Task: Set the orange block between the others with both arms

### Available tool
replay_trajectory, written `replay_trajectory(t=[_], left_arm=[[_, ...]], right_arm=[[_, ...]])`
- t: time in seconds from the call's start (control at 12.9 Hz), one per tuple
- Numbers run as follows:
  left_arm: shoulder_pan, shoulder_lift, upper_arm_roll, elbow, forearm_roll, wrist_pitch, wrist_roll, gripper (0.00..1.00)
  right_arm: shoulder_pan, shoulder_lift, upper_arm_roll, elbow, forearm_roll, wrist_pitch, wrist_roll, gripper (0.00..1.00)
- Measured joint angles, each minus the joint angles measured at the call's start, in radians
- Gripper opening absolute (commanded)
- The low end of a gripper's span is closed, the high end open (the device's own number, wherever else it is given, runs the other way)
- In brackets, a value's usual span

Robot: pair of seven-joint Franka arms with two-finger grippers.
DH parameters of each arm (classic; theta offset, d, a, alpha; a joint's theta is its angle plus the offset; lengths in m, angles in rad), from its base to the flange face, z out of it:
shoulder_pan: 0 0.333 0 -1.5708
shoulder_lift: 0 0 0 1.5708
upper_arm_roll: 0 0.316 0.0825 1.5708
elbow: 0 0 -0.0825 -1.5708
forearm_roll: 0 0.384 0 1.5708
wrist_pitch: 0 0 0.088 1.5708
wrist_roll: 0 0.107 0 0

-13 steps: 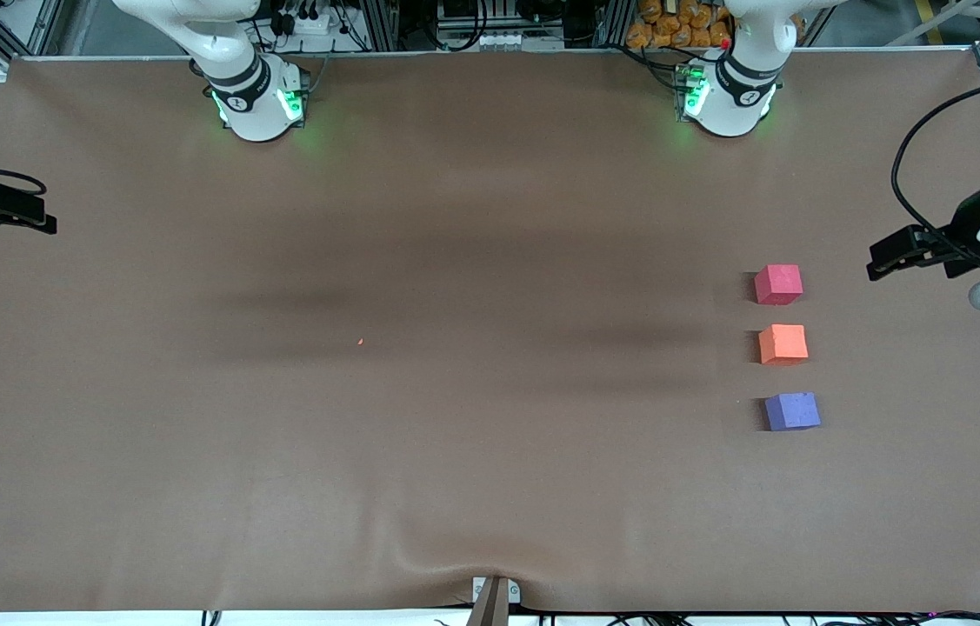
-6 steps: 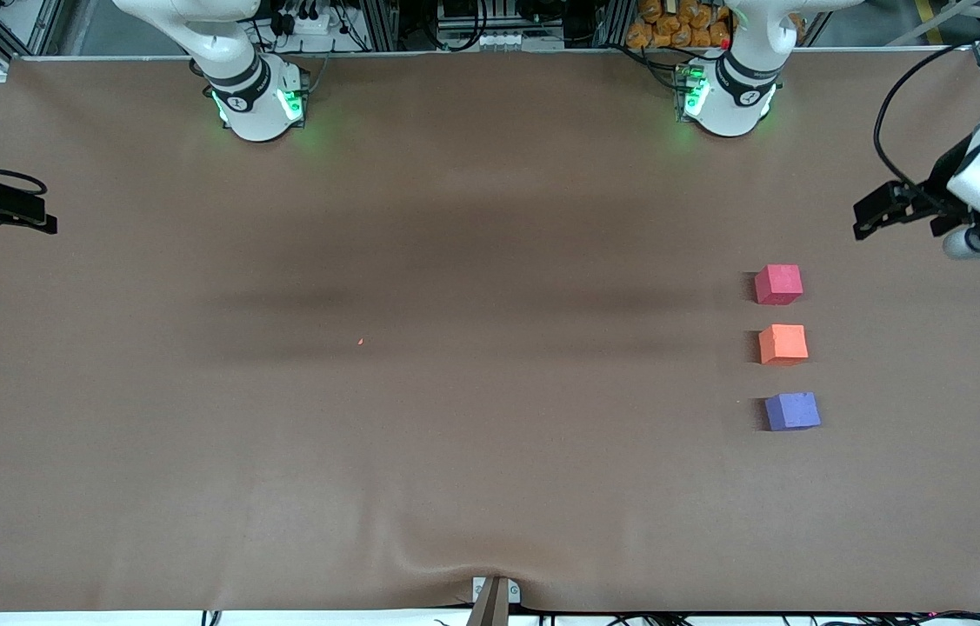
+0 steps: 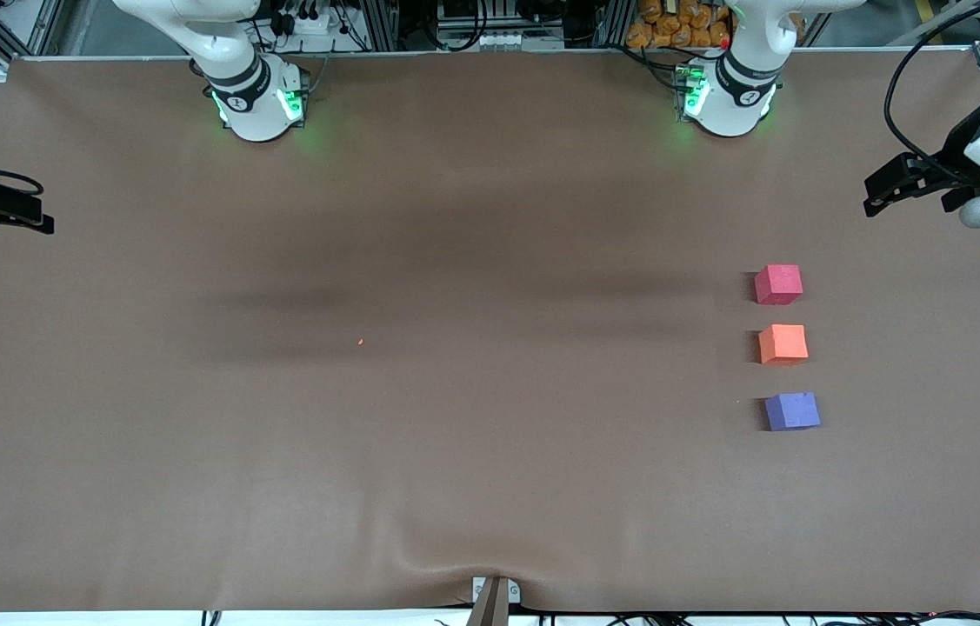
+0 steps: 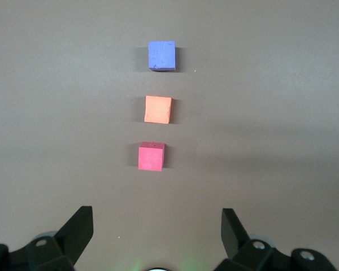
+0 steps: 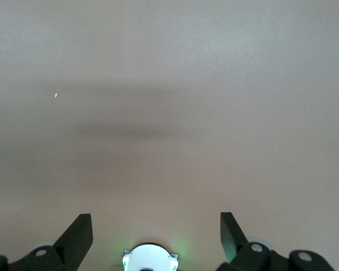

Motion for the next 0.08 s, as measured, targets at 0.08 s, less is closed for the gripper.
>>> replay_trajectory(t=[0.08], left_arm=[[-0.001,0.0,0.0,0.007,0.0,0.0,0.0,1.0]], right_arm=[[0.0,0.0,0.0,0.0,0.0,0.0,0.0,1.0]])
